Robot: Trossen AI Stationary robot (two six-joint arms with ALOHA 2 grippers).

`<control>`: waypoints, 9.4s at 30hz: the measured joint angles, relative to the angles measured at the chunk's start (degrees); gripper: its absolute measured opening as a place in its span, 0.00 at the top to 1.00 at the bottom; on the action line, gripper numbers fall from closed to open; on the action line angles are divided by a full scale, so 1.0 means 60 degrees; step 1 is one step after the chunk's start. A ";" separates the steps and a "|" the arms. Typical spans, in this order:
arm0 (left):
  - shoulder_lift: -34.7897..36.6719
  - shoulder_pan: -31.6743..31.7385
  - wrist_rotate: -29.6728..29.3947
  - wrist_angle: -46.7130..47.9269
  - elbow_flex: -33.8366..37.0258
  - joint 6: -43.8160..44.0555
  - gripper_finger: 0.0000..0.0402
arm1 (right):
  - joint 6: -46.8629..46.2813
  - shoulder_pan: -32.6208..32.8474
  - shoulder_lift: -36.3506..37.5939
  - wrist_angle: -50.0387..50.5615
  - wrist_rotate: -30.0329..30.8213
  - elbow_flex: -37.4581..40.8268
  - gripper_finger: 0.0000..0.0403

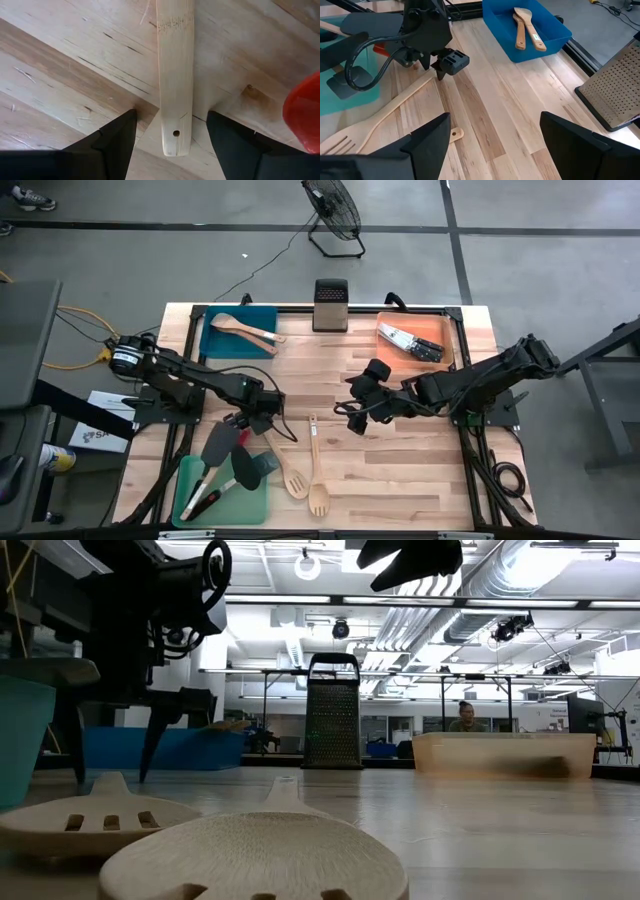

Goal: Pick & Place Kitchen Items
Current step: Put the brown wooden spoon into the blue bin

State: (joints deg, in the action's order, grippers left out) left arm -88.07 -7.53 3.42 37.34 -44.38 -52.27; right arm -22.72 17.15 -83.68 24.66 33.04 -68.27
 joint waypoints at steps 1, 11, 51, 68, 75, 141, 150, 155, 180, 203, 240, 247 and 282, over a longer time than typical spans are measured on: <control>0.0000 0.0000 0.0000 0.0008 0.0000 0.0000 0.42 | 0.0000 0.0000 0.0000 0.0000 0.0000 0.0000 0.26; -0.0007 0.0000 0.0087 0.0022 0.0004 0.0036 0.66 | 0.0000 0.0000 0.0000 0.0004 0.0000 -0.0003 0.26; 0.0062 -0.0004 -0.0551 0.0633 -0.1805 0.0004 0.83 | 0.0002 0.0000 0.0000 0.0146 0.0000 0.0000 0.26; 0.0076 -0.0004 -0.1377 0.1603 -0.2798 0.0109 0.83 | 0.0002 0.0000 0.0000 0.0157 -0.0004 0.0000 0.26; 0.0076 0.0000 -0.1867 0.2174 -0.3156 0.0353 0.83 | -0.0011 0.0000 0.0000 0.0157 -0.0004 0.0000 0.26; 0.0080 0.0000 -0.6524 0.5009 -0.6703 0.4362 0.83 | 0.3511 -0.0484 -0.2521 -0.2967 0.2240 0.0004 0.73; 0.0080 0.0000 -0.6468 0.5046 -0.6703 0.4522 0.77 | 0.3428 -0.0484 -0.2521 -0.2895 0.2030 -0.0003 0.81; 0.0080 0.0000 -0.6477 0.5022 -0.6703 0.4543 0.62 | 0.3004 -0.0484 -0.2521 -0.2359 0.1927 -0.0006 0.81; 0.2189 0.0007 -0.6799 0.6099 -0.6706 0.6826 0.56 | 0.1502 -0.0481 -0.1651 -0.0846 0.3625 0.0004 0.81; 0.3508 0.0859 -0.6924 0.4607 -0.5572 0.6983 0.56 | 0.4575 -0.0950 0.3002 -0.6908 0.2263 0.3847 0.81; 0.0666 0.2131 0.2135 -1.3798 -0.2918 0.7143 0.56 | 0.5536 -0.1075 0.2783 -1.5093 -0.3541 0.7253 0.81; 0.0474 0.2127 0.2916 -1.4492 -0.2922 0.7859 0.56 | 0.5593 -0.1126 0.2517 -1.5158 -0.3513 0.7042 0.81; 0.0481 0.2131 0.3246 -1.4953 -0.2922 0.8319 0.80 | 0.5137 -0.1382 0.1632 -1.5593 -0.3500 0.7031 0.81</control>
State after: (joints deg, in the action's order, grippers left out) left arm -85.19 5.26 22.90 -52.37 -61.91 -2.35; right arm 8.10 8.85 -73.89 -68.89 12.04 -26.09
